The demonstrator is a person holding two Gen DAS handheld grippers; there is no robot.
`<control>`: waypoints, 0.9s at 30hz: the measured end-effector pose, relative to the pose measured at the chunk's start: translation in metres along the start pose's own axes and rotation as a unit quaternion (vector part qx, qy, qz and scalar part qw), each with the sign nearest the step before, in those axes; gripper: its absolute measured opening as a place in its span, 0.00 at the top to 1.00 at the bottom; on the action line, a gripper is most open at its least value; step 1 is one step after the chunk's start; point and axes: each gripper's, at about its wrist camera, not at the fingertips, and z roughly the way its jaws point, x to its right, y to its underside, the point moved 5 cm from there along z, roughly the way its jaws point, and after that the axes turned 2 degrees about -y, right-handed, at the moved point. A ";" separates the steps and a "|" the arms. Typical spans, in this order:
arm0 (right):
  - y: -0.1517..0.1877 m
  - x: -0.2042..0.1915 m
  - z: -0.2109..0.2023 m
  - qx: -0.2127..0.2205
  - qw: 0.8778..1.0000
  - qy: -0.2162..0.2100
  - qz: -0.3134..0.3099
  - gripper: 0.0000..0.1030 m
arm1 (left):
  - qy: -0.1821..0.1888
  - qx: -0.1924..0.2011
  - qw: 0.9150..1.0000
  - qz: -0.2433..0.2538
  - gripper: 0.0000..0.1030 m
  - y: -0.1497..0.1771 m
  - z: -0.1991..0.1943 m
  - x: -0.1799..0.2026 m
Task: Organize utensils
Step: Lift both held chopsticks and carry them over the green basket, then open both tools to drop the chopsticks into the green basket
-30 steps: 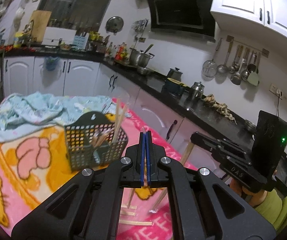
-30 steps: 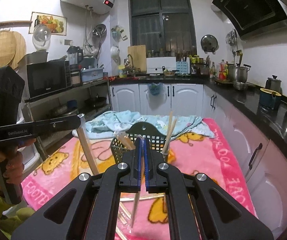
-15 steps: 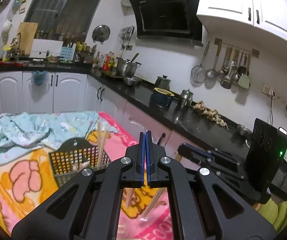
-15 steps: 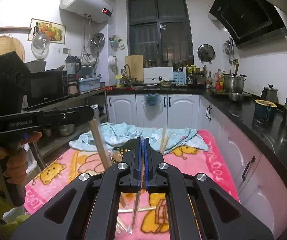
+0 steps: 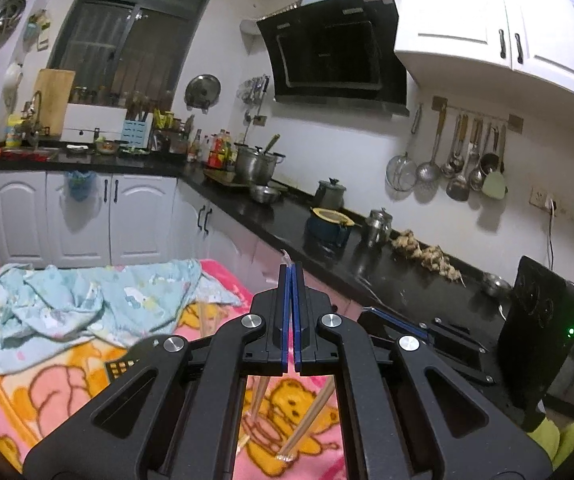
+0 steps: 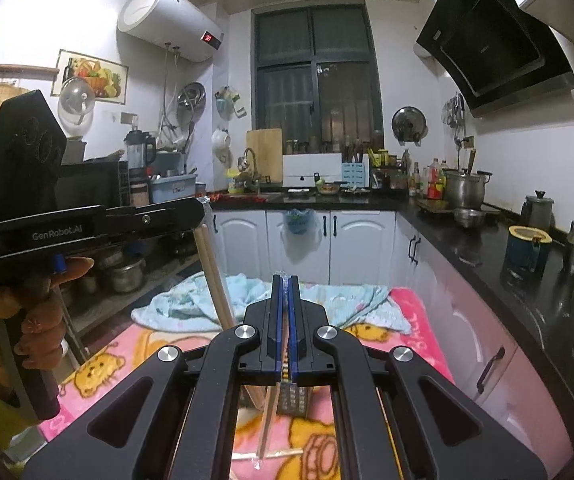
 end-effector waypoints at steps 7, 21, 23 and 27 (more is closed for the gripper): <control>-0.019 0.009 0.021 0.007 1.000 0.011 0.004 0.97 | -0.019 0.014 1.000 0.008 1.00 -0.022 0.008 -0.009; -0.047 0.025 0.084 0.018 0.999 0.030 0.022 0.97 | -0.080 0.006 0.997 0.008 1.00 -0.029 0.042 -0.058; -0.047 0.024 0.094 0.020 0.999 0.030 0.023 0.97 | -0.085 0.003 0.996 0.005 1.00 -0.026 0.046 -0.064; -0.046 0.022 0.108 0.024 0.999 0.031 0.023 0.97 | -0.089 -0.003 0.996 0.003 1.00 -0.019 0.055 -0.075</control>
